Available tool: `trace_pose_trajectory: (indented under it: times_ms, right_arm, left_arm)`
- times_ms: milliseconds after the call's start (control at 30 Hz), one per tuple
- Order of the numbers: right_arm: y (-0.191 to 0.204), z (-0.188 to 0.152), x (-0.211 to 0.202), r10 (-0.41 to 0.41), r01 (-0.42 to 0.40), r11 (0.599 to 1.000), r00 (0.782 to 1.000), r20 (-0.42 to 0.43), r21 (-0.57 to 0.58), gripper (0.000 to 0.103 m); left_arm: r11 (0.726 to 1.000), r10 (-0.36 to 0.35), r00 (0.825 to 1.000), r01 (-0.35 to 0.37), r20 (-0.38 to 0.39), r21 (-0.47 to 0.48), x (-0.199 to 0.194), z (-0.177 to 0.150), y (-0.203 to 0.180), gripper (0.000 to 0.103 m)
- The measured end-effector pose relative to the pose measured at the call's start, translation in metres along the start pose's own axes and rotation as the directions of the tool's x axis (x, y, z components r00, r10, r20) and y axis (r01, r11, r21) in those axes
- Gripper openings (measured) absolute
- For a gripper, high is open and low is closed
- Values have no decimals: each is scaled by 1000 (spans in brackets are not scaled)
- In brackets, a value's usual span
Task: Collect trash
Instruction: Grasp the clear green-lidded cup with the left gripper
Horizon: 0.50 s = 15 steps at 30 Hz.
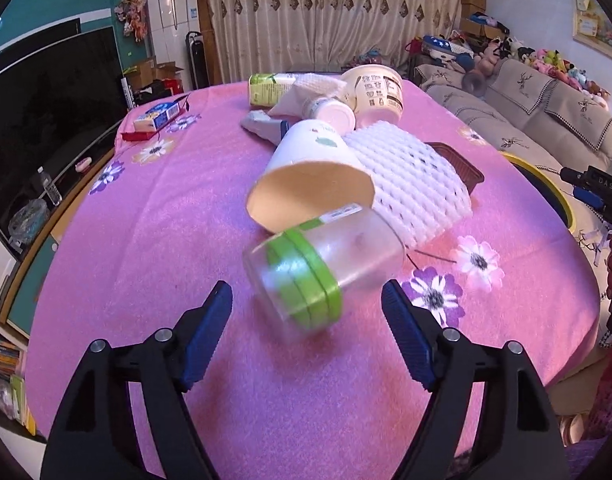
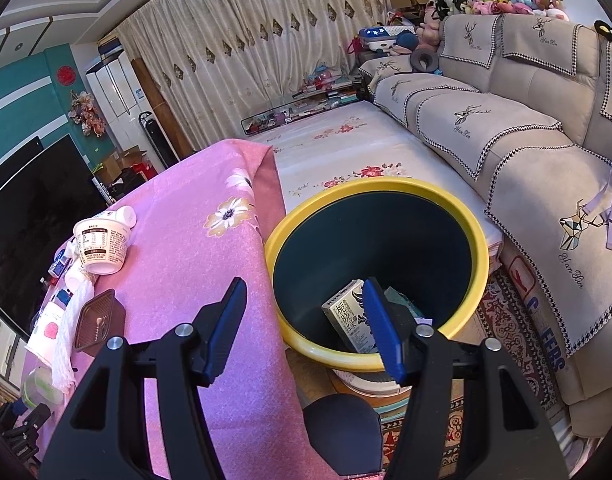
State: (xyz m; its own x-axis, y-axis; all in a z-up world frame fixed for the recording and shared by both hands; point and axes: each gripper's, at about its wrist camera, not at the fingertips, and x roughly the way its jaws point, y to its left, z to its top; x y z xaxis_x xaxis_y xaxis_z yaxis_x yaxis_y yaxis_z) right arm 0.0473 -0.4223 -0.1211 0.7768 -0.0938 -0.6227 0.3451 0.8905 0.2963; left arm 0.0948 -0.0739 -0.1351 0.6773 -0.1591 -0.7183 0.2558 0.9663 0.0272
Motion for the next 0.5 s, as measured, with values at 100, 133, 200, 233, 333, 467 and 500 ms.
trace_pose_trajectory:
  times_ms: [100,133,200,233,333,467,500]
  right_arm:
    - [-1,0,1,1,-1,1000,1000,-1,-1,57]
    - [-1,0,1,2,-2,1000,1000,-1,0,57]
    - [-2,0,2,1,-1,1000,1000,-3,1,57]
    - [-3,-1,2,1,-1,1000,1000,-4,2,57]
    - [-5,-1,3,3,-3,1000,1000,-8,7,57]
    - [-4,-2,6,11,-11,1000,1000,-16,4,57]
    - [-3,-3,6,13,-13,1000,1000,-19,1,57]
  left_arm:
    - [1000,-16,1000,16,8,23,7,3,-2,75]
    - [999,-15,1000,15,9,31,10,4,-2,75]
    - [999,-28,1000,28,7,33,14,6,0,75]
    - [999,-43,999,42,8,23,15,8,3,76]
    - [996,-83,996,83,5,6,19,11,12,79]
    - [987,-159,987,159,-13,12,25,13,18,81]
    - [985,-175,984,175,-20,11,26,15,18,81]
